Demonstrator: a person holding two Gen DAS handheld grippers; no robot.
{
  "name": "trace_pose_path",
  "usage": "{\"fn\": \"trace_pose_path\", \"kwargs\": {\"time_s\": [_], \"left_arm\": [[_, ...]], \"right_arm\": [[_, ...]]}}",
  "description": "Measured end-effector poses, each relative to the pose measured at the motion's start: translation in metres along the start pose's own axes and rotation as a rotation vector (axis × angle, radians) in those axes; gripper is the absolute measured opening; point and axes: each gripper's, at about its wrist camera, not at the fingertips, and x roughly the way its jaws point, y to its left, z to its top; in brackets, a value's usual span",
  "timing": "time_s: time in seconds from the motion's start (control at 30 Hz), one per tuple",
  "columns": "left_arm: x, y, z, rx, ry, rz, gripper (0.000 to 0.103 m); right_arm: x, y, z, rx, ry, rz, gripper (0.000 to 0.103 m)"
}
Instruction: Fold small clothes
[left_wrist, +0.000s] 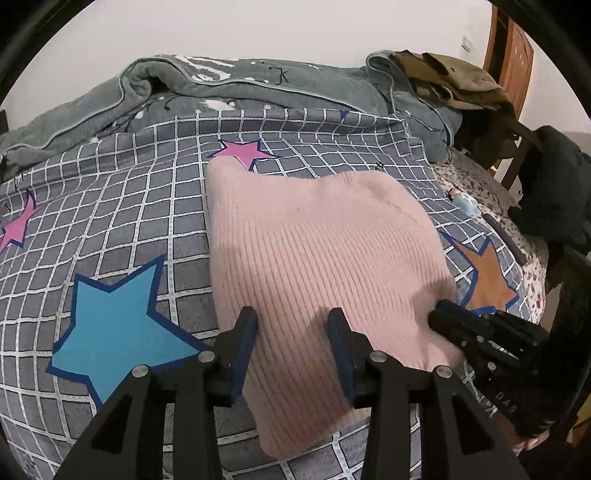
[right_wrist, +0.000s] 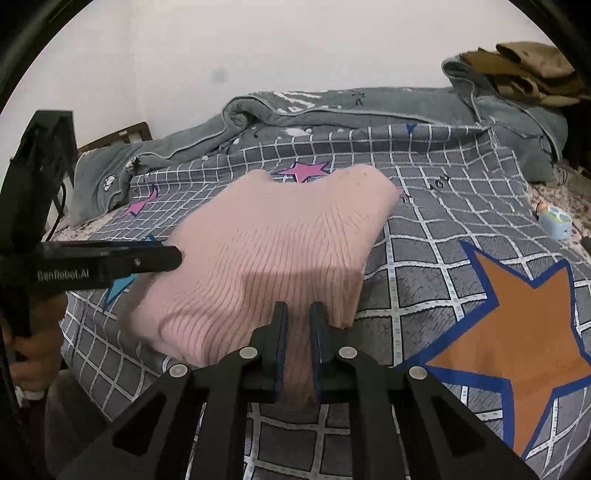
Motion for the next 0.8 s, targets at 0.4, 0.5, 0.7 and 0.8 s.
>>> {"fn": "trace_pose_path", "kwargs": {"time_s": [0.4,0.5,0.7,0.8], "left_arm": [[0.003,0.0,-0.009,-0.001,0.01,-0.013,0.043],[0.001,0.004,-0.012,-0.01,0.012,-0.029,0.045],[-0.011,0.027,-0.002,-0.044,0.016,-0.11,0.046],[-0.012,0.043,0.01,-0.111,-0.002,-0.12,0.05]], "right_arm": [[0.007,0.003,-0.007,-0.003,0.037,-0.028,0.01],[0.006,0.005,-0.006,-0.006,0.046,-0.031,0.01],[-0.014,0.0,0.014,-0.006,0.036,0.058,0.02],[-0.02,-0.005,0.034,0.016,-0.01,0.058,0.051]]}}
